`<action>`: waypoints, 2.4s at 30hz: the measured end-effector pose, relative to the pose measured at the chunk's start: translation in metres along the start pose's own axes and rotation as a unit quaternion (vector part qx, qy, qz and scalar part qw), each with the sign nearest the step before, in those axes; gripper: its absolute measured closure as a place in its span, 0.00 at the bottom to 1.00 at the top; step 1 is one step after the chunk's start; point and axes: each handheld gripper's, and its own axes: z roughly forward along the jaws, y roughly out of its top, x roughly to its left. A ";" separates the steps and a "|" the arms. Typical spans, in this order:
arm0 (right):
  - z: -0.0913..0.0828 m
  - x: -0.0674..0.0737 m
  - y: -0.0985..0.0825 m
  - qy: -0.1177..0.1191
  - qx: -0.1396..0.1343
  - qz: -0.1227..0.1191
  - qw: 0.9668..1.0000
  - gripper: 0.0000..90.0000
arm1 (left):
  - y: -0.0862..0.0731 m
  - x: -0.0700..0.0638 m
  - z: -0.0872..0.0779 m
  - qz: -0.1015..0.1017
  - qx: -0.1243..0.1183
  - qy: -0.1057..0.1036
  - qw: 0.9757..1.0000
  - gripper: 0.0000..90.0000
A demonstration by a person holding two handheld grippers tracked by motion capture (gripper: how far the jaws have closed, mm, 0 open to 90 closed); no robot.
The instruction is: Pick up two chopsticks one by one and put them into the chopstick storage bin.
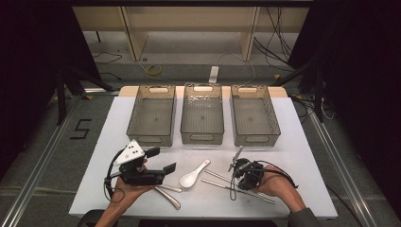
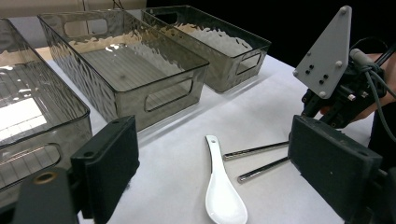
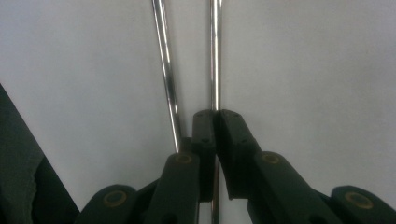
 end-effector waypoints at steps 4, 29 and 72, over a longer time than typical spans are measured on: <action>0.000 -0.001 0.002 0.000 0.010 -0.008 1.000 0.95 | 0.000 0.000 0.000 0.002 0.001 0.000 1.000 0.17; -0.038 0.011 0.005 -0.038 -0.031 -0.072 0.996 0.96 | 0.000 -0.002 0.009 0.011 0.021 -0.009 1.000 0.17; -0.053 0.058 0.048 -0.041 -0.025 -0.199 0.979 0.96 | -0.009 -0.045 0.072 0.234 0.234 -0.124 0.936 0.64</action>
